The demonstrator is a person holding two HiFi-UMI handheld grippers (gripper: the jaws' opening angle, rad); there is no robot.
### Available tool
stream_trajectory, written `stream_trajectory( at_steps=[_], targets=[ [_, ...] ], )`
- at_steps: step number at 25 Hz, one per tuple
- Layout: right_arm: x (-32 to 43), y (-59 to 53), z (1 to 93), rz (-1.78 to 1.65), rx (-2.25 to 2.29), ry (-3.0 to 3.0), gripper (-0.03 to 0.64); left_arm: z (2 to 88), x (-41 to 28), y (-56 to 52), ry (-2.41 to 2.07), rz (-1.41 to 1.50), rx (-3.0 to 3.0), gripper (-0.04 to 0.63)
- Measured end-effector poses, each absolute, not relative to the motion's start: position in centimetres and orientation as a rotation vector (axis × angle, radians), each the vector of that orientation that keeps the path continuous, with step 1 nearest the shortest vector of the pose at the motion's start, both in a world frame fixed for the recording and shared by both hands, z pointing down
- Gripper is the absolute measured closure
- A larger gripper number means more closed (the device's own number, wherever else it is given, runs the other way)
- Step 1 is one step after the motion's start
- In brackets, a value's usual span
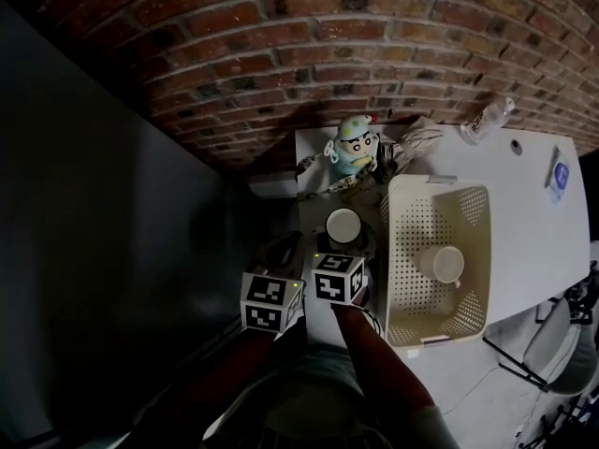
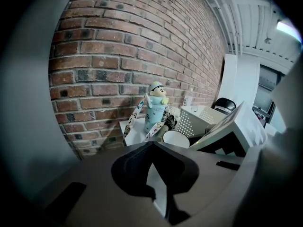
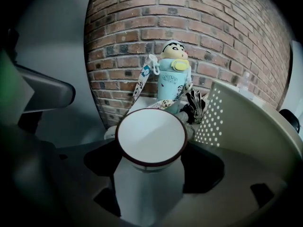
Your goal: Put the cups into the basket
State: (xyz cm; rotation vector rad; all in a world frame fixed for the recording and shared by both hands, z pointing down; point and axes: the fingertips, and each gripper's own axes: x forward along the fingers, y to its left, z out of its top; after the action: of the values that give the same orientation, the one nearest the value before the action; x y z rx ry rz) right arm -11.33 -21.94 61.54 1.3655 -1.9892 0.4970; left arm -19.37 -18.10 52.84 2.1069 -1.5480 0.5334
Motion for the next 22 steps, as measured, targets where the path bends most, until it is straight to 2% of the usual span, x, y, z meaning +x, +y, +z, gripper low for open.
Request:
stream_trajectory(
  at_steps=[8,22],
  targets=[
    [-11.7,-23.3,62.0,0.383,1.358,-2.02,0.245,53.1,-19.5,-18.5,-1.547,0.551,2.107,0.589],
    [-12.0,-23.2,59.9,0.411,1.408,-2.1,0.241,53.3,-20.0,-18.0,-1.561,0.576,2.098,0.589]
  ],
)
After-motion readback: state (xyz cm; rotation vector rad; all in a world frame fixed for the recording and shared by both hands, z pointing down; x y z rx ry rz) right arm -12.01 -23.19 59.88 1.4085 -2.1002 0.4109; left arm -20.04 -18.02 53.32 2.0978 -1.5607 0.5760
